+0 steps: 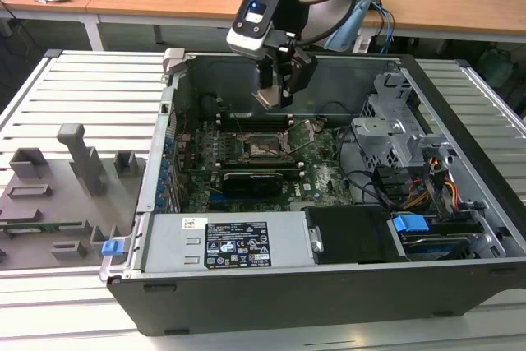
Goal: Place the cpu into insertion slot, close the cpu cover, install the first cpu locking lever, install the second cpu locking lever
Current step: 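Place the cpu into insertion slot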
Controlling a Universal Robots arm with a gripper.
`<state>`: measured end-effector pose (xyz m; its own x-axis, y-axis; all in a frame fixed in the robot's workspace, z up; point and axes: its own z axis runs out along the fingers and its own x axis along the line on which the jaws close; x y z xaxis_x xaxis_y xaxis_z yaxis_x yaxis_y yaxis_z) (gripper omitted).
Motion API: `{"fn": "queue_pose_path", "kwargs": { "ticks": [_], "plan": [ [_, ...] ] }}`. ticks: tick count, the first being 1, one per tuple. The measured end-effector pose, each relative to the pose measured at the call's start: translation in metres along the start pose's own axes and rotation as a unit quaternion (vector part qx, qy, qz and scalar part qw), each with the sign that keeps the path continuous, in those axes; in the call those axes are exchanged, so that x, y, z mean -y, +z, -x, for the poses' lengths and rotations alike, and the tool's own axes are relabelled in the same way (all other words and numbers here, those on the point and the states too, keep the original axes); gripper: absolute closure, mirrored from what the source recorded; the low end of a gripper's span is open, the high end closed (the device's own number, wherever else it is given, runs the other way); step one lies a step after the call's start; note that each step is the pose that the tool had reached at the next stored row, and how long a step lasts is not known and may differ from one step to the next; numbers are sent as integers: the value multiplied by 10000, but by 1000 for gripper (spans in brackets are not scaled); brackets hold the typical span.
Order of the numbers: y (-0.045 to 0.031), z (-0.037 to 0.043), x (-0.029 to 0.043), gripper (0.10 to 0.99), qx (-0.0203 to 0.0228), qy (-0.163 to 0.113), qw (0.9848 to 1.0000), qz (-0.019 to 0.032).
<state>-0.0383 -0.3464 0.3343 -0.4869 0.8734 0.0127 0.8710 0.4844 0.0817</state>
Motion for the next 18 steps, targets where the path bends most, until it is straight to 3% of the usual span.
{"fn": "queue_pose_path", "kwargs": {
  "ticks": [9, 18],
  "plan": [
    [32, 0, 3, 549, 25, 325, 9995, 1],
    [49, 1, 4, 549, 18, 452, 9990, -32]
  ]
}}
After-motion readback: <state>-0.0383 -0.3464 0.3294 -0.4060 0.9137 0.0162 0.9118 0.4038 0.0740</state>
